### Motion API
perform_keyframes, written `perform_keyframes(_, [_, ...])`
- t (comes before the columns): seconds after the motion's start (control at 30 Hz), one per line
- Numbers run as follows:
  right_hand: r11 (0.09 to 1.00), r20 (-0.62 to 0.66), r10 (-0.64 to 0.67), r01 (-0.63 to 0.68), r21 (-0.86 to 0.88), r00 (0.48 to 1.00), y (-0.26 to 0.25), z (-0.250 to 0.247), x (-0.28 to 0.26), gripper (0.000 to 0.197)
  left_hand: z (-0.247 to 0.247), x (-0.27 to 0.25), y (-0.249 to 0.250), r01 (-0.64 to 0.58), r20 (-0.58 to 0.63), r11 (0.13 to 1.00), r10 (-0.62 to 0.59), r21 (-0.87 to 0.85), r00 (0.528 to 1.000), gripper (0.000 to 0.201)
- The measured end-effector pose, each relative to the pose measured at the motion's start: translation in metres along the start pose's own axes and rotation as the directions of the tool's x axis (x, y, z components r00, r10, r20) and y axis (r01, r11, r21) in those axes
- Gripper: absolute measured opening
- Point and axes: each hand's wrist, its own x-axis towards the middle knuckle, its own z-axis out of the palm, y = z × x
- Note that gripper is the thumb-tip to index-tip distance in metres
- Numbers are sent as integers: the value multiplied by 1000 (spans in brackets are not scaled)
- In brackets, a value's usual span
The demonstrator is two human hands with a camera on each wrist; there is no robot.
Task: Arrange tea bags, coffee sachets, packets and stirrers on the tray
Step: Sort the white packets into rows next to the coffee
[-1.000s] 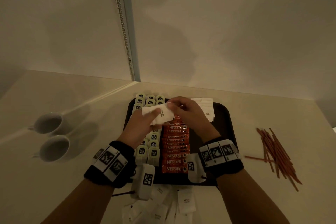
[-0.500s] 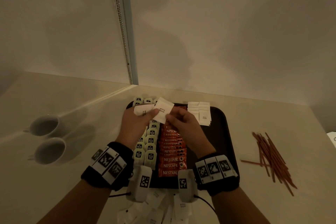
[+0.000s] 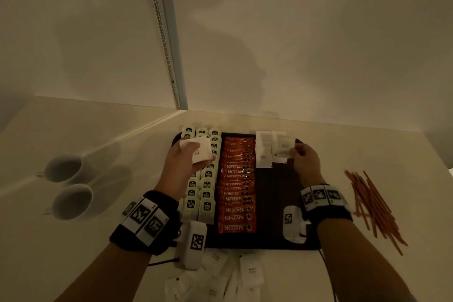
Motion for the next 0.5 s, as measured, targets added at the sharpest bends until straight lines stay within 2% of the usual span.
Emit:
perform_keyframes(0.07, [991, -12, 16, -18, -132, 1000, 15, -5, 10, 25, -2, 2, -3, -15, 2, 997, 15, 76, 1000, 19])
perform_keyframes(0.17, [973, 53, 20, -7, -230, 998, 28, -5, 14, 29, -3, 3, -5, -22, 27, 993, 19, 114, 999, 22])
perform_keyframes(0.37, [975, 59, 13, 0, -220, 998, 33, 2, 15, 23, -2, 6, -5, 44, 13, 999, -44, -25, 999, 15])
perform_keyframes(0.5, [981, 13, 39, -36, -188, 999, 29, 9, 15, 20, -3, 10, -6, 78, -14, 994, -80, -77, 997, 27])
